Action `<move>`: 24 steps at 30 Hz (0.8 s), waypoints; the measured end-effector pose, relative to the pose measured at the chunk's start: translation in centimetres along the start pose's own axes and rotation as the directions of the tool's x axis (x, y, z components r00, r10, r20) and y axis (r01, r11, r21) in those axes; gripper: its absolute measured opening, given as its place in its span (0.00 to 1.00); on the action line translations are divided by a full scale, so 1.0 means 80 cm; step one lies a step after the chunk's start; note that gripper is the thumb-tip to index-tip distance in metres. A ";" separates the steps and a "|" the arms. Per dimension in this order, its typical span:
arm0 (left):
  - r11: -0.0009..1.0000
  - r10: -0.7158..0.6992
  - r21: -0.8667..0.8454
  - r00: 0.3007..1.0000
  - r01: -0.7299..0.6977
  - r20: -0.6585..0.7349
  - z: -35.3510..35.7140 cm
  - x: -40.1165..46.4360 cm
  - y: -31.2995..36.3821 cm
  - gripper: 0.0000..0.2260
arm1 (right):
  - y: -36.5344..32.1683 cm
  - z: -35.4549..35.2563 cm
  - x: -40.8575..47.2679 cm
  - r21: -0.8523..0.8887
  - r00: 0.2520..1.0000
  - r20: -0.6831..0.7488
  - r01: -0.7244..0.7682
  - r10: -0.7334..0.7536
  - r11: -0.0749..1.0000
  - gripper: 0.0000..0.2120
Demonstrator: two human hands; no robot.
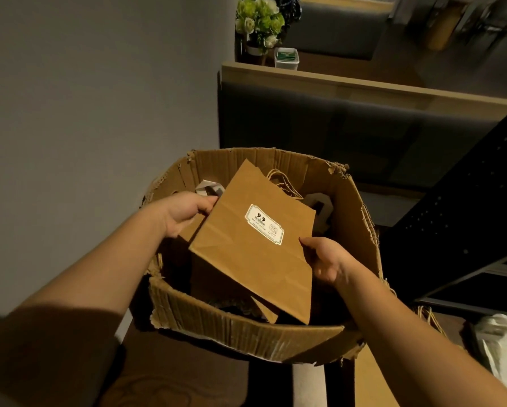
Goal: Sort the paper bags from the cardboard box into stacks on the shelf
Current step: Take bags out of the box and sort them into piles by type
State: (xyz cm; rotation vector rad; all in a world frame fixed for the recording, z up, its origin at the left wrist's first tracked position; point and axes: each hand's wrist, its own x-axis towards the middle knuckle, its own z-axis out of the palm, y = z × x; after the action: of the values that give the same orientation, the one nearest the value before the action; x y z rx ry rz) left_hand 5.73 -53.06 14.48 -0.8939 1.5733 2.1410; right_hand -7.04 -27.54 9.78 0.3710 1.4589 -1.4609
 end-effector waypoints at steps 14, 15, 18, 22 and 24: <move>0.989 -0.020 0.143 0.981 0.048 -0.193 0.023 -0.006 -0.015 0.12 | 0.001 0.000 0.005 -0.001 0.936 0.001 0.352 -0.352 0.936 0.33; 0.993 -0.025 0.106 0.980 0.046 -0.195 0.021 -0.006 -0.018 0.11 | 0.001 -0.001 0.005 0.023 0.917 0.072 0.391 -0.392 0.920 0.31; 0.994 0.061 0.100 0.985 -0.045 -0.164 0.012 -0.011 -0.023 0.15 | 0.001 0.000 0.001 0.071 0.890 0.211 0.398 -0.403 0.915 0.23; 0.907 0.347 0.343 0.894 -0.244 -0.284 0.002 -0.036 -0.014 0.16 | 0.002 -0.003 0.017 -0.141 0.966 -0.052 0.243 -0.252 0.960 0.08; 0.792 0.481 0.574 0.792 -0.209 -0.375 0.003 -0.048 -0.005 0.14 | 0.004 -0.009 0.032 -0.481 0.938 -0.195 0.165 -0.288 0.861 0.06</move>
State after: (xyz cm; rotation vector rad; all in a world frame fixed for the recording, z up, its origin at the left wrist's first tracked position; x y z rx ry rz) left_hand 8.72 -52.32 16.77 -1.0835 2.6105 1.5944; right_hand -8.24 -27.91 7.41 0.0951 2.0650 -1.2205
